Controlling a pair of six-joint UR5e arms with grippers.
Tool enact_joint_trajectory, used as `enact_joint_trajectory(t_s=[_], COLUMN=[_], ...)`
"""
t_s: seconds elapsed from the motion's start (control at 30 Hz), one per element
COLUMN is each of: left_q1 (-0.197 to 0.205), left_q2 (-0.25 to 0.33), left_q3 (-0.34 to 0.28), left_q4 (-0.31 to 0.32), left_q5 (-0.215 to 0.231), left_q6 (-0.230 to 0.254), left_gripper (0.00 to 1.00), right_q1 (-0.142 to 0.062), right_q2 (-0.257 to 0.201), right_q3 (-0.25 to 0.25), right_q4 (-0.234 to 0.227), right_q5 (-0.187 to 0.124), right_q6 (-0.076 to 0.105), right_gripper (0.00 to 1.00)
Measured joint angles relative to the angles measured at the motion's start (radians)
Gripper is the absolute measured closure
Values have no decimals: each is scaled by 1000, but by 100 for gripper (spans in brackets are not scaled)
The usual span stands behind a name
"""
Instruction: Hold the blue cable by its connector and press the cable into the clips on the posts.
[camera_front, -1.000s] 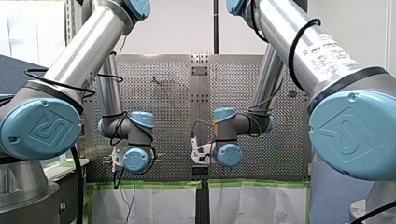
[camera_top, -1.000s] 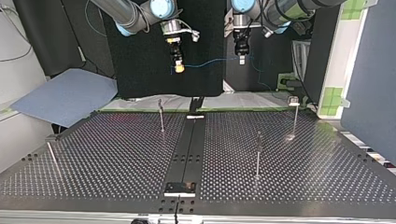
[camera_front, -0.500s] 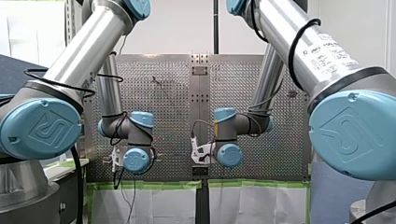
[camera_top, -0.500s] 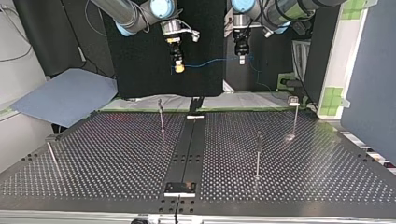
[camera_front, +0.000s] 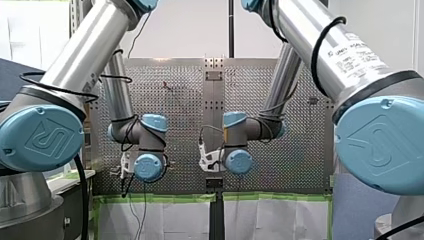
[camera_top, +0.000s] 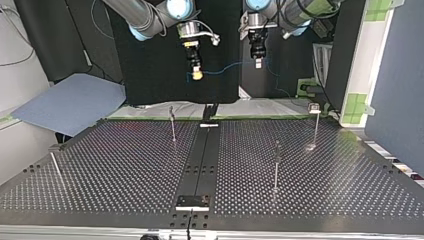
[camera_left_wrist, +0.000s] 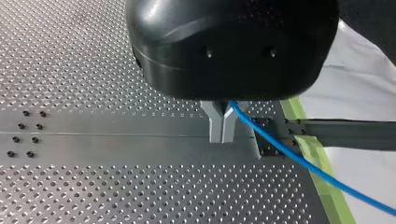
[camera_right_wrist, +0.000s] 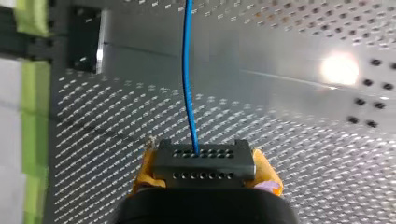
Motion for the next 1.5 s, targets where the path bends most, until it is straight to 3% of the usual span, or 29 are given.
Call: enact_joint_trajectory(t_s=[0.17, 0.43, 0.87, 1.23, 1.5], left_q1=[6, 32, 76, 115, 140], left_q2=[38, 106, 207, 300, 362], left_q3=[0, 5, 93, 167, 198], left_q4=[-38, -106, -206, -299, -362], left_q5=[11, -19, -20, -19, -7], left_q6=[38, 97, 106, 89, 76], left_gripper=[100, 100, 100, 100, 100], right_q1=[8, 3, -10, -25, -32], right_q2=[-41, -105, -197, -205, -205], right_q3=[-36, -59, -101, -179, -231], right_q4=[42, 105, 204, 290, 350], right_q5=[4, -7, -43, -108, -123], right_q6=[11, 24, 44, 81, 84], right_gripper=[100, 100, 100, 100, 100])
